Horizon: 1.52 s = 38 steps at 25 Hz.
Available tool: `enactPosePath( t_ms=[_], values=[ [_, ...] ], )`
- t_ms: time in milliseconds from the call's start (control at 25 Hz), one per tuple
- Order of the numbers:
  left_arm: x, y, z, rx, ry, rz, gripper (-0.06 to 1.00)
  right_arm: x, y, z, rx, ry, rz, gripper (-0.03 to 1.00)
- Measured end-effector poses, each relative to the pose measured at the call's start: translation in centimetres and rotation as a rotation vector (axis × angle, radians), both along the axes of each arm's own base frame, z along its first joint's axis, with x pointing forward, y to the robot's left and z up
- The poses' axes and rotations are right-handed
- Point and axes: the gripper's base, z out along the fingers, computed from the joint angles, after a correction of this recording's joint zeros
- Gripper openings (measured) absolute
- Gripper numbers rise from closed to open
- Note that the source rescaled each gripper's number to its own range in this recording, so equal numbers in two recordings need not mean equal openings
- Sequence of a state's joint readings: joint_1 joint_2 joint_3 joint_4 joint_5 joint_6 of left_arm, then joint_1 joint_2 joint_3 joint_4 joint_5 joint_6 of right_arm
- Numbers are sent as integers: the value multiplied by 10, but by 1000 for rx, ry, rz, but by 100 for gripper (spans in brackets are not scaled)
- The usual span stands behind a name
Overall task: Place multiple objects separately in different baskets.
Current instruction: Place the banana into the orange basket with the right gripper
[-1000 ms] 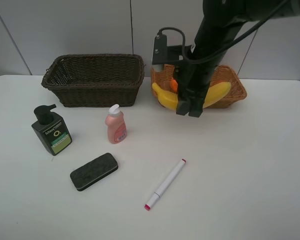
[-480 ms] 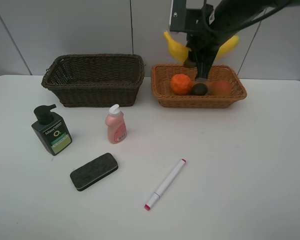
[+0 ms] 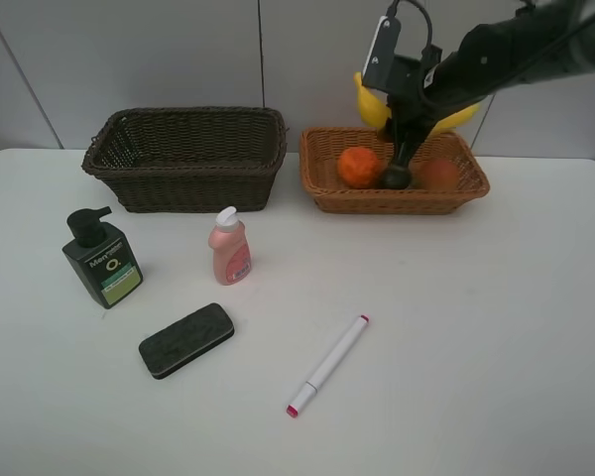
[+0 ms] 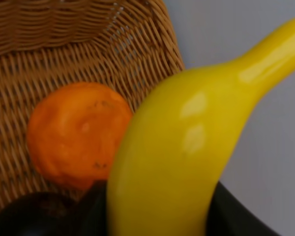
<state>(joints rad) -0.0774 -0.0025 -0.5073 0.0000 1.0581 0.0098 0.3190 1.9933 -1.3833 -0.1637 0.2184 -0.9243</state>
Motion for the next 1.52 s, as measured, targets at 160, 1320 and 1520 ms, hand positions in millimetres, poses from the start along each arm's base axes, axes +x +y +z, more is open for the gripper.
enactPosePath(
  t_ms=[160,1320,1520],
  values=[
    [0,0,0,0,0,0,100,5,2,-19,5,12,0,38],
    [0,0,0,0,0,0,100,6,4,-33,79,62,-56,98],
    [0,0,0,0,0,0,100,6,4,-33,79,62,-56,98]
  ],
)
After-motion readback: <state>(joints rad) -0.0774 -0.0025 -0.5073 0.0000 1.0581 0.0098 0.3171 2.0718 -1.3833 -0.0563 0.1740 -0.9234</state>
